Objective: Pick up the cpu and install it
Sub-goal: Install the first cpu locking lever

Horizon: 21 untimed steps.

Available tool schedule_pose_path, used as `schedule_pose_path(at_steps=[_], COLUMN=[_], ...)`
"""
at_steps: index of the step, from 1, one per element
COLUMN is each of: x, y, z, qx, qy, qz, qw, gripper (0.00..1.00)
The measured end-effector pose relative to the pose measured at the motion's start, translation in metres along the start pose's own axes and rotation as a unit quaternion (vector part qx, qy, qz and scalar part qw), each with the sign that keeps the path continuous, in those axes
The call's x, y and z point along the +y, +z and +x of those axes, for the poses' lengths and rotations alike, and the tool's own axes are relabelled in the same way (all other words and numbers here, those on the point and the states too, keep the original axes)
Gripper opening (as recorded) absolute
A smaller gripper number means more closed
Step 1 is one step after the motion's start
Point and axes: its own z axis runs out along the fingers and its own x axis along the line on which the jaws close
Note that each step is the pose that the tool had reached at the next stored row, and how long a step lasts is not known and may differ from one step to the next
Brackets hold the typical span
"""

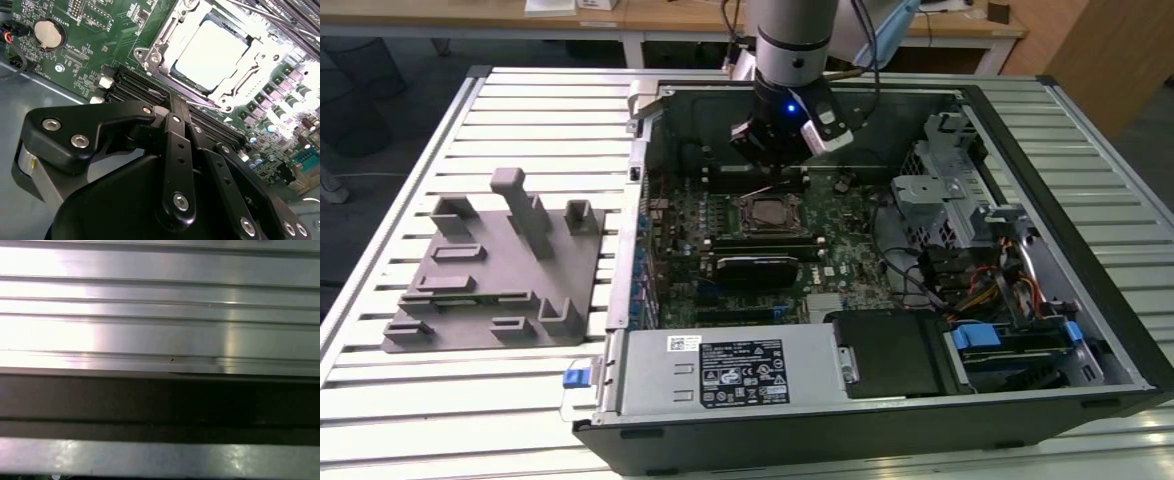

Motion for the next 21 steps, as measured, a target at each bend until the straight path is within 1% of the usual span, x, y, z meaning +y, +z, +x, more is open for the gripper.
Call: schedule_pose_path(at_steps=[4,13,16,17,21], x=[-0.0003,-0.0009,-0.0010,-0.0010,-0.0010], y=[0.0049,0.0145,0.0159,0.0162,0.0163], z=[-0.0024,-0.0078,-0.0090,-0.0091,-0.0091], qx=[0.0004,0.0023,0.0030,0.0032,0.0031], qy=[0.000,0.000,0.000,0.000,0.000], qz=[0.0003,0.0024,0.0027,0.0035,0.0040], qw=[1.0000,1.0000,1.0000,1.0000,1.0000], gripper=[0.11,0.11,0.11,0.11,0.11])
